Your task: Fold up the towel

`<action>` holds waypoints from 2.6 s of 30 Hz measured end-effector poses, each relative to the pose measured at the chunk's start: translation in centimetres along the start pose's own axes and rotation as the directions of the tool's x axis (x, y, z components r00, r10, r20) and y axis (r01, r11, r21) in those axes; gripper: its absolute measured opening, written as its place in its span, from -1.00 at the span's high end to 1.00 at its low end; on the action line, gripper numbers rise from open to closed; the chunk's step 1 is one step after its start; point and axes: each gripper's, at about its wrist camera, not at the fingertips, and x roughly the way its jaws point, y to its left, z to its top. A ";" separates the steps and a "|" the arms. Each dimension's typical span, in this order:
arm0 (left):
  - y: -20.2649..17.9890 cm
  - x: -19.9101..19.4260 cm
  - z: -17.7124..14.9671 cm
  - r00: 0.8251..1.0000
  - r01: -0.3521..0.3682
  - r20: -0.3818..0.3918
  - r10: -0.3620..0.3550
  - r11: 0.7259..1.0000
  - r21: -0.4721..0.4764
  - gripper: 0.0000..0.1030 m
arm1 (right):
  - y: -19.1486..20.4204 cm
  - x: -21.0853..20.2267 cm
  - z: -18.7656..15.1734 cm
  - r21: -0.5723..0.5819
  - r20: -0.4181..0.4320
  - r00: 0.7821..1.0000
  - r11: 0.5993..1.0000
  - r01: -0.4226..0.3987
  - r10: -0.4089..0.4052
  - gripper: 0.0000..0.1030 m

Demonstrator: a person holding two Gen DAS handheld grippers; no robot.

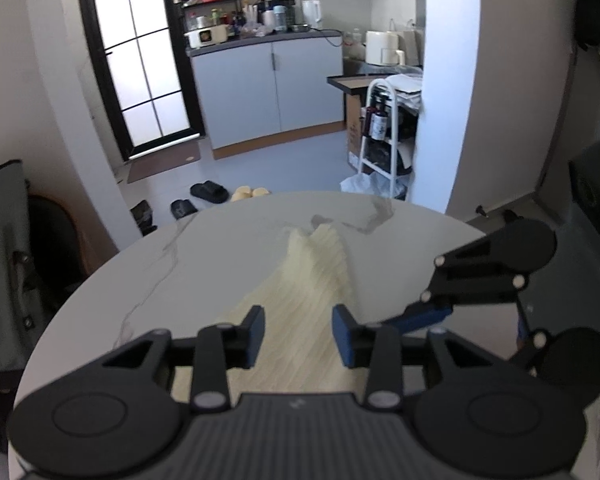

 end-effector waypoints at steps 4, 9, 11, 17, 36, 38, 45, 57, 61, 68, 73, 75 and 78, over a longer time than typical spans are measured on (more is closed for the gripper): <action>-0.2 -1.2 -1.2 0.998 -0.050 0.021 0.051 0.997 -0.051 0.23 | -0.3 -0.2 0.0 0.006 0.008 1.000 1.000 0.017 -0.017 -0.01; -1.1 -2.4 -2.5 0.993 -0.074 0.077 0.086 0.987 -0.142 0.23 | -0.7 -0.2 0.0 0.017 0.009 1.000 1.000 0.023 -0.023 -0.01; -1.3 -2.8 -3.0 0.991 -0.083 0.090 0.099 0.982 -0.170 0.23 | -0.9 -0.1 0.0 0.021 0.008 1.000 0.999 0.029 -0.029 -0.01; -1.4 -4.7 -5.1 0.982 -0.096 0.134 0.131 0.965 -0.245 0.22 | -0.6 -0.2 0.0 0.029 0.010 1.000 0.999 0.020 -0.020 -0.01; -2.2 -10.0 -12.3 0.956 -0.137 0.188 0.225 0.910 -0.392 -0.70 | 1.6 0.2 0.4 0.025 0.022 1.000 1.000 0.001 -0.002 -0.01; -2.0 -10.1 -12.7 0.956 -0.141 0.182 0.230 0.904 -0.404 -0.75 | 1.9 0.3 0.6 0.020 0.022 1.000 1.000 0.000 0.000 -0.01; -1.9 -11.2 -14.2 0.940 -0.160 0.206 0.274 0.882 -0.442 -0.99 | 2.9 0.3 0.8 0.034 0.035 0.999 0.999 -0.024 0.023 -0.01; -2.5 -11.2 -15.6 0.931 -0.193 0.209 0.300 0.889 -0.415 -0.99 | 4.3 -1.5 -1.2 0.086 0.058 0.998 0.996 0.030 -0.035 -0.01; -2.7 -10.6 -16.2 0.938 -0.185 0.198 0.285 0.894 -0.409 -0.99 | 4.4 -2.7 -2.2 0.108 0.073 0.996 0.993 0.042 -0.050 -0.01; -3.0 -10.4 -16.1 0.945 -0.158 0.203 0.255 0.904 -0.398 -1.00 | 5.0 -4.1 -4.4 0.083 0.072 0.995 0.995 0.062 -0.068 -0.01; -3.3 -10.4 -16.4 0.943 -0.170 0.206 0.263 0.908 -0.382 -1.00 | 4.8 -4.8 -5.6 0.134 0.074 0.994 0.988 0.073 -0.084 -0.01; -3.3 -10.5 -16.5 0.939 -0.174 0.212 0.271 0.906 -0.387 -1.00 | 4.7 -5.2 -5.7 0.152 0.084 0.992 0.985 0.080 -0.094 -0.01; -3.1 -10.5 -16.7 0.938 -0.172 0.213 0.274 0.899 -0.402 -1.00 | 4.8 -5.5 -5.7 0.154 0.101 0.991 0.985 0.074 -0.090 -0.01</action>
